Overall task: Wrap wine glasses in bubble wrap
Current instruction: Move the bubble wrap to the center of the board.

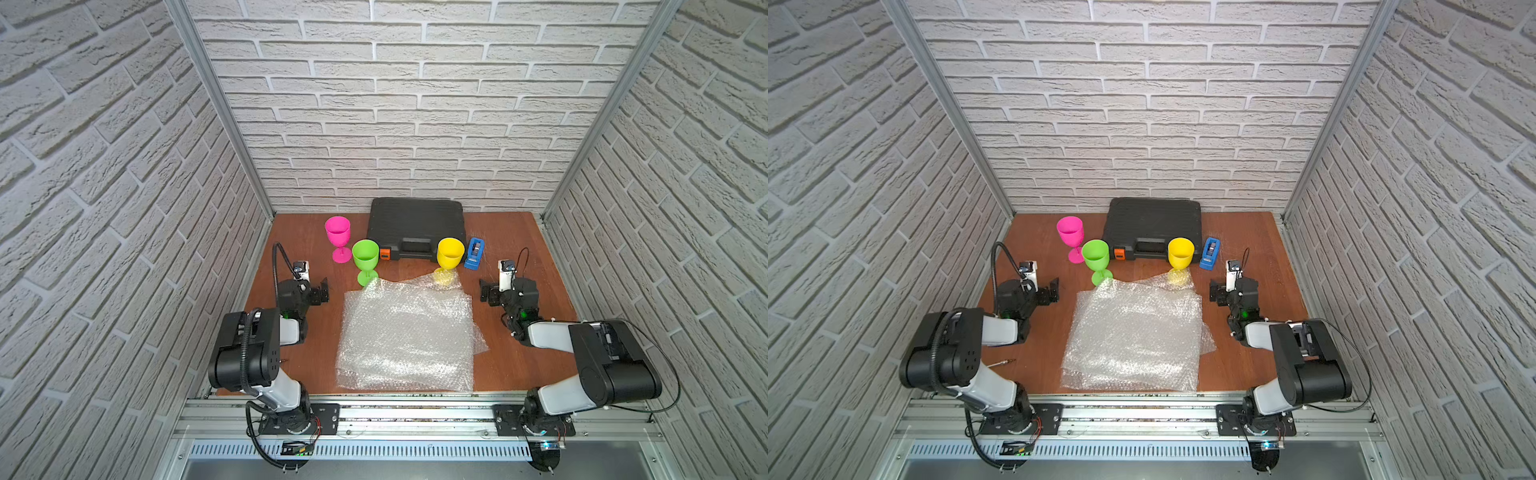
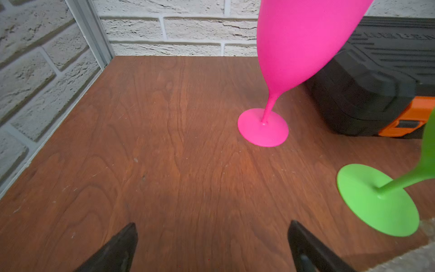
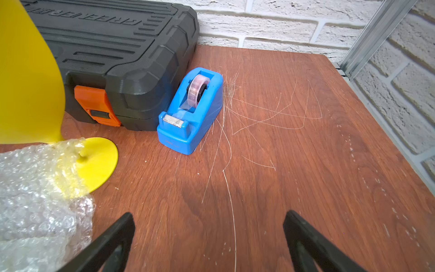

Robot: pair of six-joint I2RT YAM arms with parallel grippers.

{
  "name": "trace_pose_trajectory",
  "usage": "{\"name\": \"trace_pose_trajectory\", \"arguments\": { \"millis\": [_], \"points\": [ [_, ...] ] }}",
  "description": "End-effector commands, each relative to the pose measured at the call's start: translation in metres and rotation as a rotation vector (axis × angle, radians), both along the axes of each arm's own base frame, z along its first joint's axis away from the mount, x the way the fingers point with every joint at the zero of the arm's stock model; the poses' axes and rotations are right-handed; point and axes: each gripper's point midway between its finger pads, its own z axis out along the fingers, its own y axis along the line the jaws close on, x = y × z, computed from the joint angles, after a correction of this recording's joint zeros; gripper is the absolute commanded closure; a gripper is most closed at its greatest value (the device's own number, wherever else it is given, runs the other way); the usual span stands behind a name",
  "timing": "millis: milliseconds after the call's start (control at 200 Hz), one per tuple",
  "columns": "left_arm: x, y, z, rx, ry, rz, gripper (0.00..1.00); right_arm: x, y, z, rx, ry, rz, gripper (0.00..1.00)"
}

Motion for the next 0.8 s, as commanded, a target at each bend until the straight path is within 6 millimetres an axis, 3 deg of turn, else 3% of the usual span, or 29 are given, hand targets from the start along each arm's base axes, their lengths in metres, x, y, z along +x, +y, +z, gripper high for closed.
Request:
{"name": "trace_pose_trajectory", "arguments": {
  "millis": [0,625,710,795],
  "points": [
    [0.007,0.000,0.016,0.006,-0.062,-0.007,0.02,0.007,-0.002,0.014,0.002,-0.048,-0.001,0.01],
    [0.007,0.001,0.015,0.004,-0.060,-0.004,0.02,0.007,-0.001,0.014,0.004,-0.048,-0.001,0.01],
    [0.009,0.009,0.015,-0.004,-0.049,0.039,0.02,0.008,-0.003,0.027,-0.010,-0.073,-0.013,0.01],
    [0.006,0.014,0.019,0.017,-0.057,0.083,0.02,0.011,-0.010,0.046,-0.011,0.037,-0.063,0.01]
  ]
}}
